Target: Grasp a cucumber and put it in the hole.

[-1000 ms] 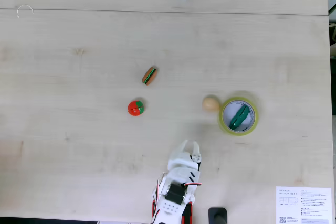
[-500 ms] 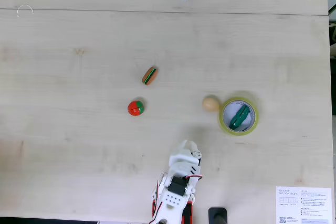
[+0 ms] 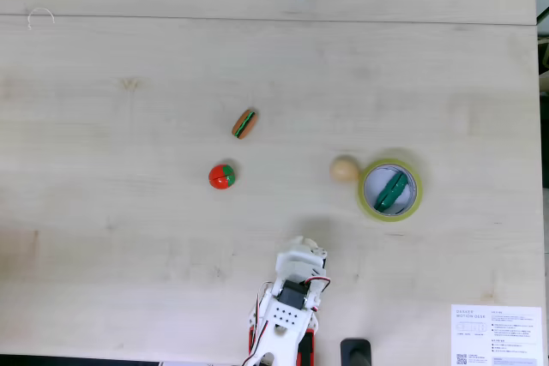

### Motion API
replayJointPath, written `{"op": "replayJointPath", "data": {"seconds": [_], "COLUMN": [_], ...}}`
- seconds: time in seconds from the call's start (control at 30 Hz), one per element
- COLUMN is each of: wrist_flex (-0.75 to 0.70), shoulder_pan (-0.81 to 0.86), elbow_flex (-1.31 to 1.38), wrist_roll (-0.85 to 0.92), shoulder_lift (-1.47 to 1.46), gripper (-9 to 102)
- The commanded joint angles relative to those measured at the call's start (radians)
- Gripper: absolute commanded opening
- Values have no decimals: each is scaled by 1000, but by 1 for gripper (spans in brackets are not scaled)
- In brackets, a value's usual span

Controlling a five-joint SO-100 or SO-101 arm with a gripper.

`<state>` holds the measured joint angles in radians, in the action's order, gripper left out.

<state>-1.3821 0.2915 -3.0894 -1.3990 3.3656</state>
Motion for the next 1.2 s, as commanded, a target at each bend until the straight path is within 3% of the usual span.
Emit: {"op": "replayJointPath", "data": {"seconds": [0.0,1.17], "wrist_flex": [-12,-8], "shoulder_pan": [-3,-3], "elbow_flex": [6,-18], "wrist_roll": [-6,0], "shoulder_lift": [2,2], "gripper": [0,0]}}
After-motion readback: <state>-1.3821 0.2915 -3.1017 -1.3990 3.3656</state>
